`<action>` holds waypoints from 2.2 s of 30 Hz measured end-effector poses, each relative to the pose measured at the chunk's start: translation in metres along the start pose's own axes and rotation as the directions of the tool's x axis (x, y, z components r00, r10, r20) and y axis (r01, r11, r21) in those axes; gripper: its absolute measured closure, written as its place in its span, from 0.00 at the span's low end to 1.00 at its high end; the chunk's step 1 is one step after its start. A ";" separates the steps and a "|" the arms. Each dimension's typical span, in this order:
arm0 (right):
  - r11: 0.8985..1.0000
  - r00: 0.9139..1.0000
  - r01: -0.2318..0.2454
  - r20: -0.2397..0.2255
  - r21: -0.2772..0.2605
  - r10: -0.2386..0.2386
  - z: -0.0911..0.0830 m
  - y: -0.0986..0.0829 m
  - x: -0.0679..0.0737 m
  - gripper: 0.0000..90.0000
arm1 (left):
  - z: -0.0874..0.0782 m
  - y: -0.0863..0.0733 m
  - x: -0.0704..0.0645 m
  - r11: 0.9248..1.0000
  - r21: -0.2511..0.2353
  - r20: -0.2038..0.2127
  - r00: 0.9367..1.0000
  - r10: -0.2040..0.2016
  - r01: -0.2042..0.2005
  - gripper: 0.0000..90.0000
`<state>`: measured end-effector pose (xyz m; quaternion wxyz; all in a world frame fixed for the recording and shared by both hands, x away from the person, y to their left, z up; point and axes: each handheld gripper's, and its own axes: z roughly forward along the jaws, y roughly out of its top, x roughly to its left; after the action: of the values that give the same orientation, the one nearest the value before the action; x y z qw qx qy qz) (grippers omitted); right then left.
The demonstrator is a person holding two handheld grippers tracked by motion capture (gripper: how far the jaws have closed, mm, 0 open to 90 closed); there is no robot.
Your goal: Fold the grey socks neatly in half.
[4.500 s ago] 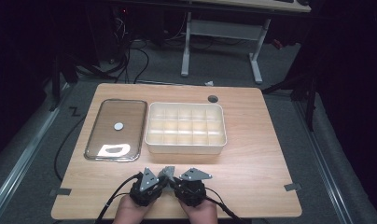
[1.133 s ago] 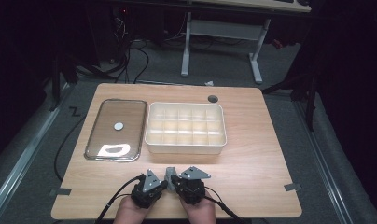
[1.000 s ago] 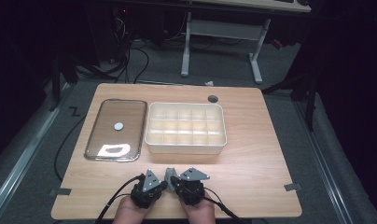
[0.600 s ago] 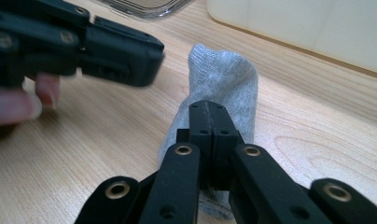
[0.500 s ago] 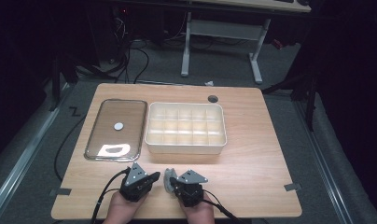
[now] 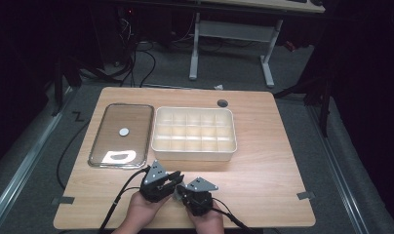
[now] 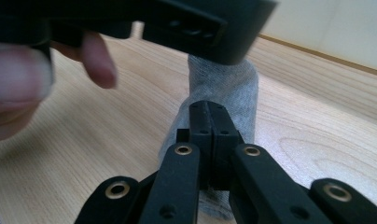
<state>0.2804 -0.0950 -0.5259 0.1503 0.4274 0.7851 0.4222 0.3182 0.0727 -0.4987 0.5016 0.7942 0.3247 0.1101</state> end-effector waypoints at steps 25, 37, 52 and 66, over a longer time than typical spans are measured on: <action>1.000 1.000 0.014 -0.016 -0.003 -0.014 0.003 0.000 0.003 1.00 | -0.002 -0.022 0.007 0.998 0.059 -0.080 0.997 0.018 -0.013 0.98; 0.999 0.999 0.026 -0.023 -0.045 -0.027 -0.019 0.007 0.011 0.99 | -0.002 -0.036 0.016 0.999 0.032 -0.085 0.996 0.003 0.000 1.00; 0.999 0.998 0.038 -0.045 0.024 -0.036 -0.010 -0.013 0.014 1.00 | -0.001 -0.037 0.013 0.999 0.035 -0.097 0.995 0.024 -0.021 1.00; 0.999 0.998 -0.026 -0.065 0.035 0.028 -0.018 0.011 -0.003 0.79 | -0.002 -0.037 0.014 1.000 0.027 -0.095 0.995 0.010 -0.007 1.00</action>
<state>0.2778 -0.1042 -0.5066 0.1115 0.4266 0.7909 0.4244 0.3131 0.0940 -0.5318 0.4744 0.7962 0.3462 0.1455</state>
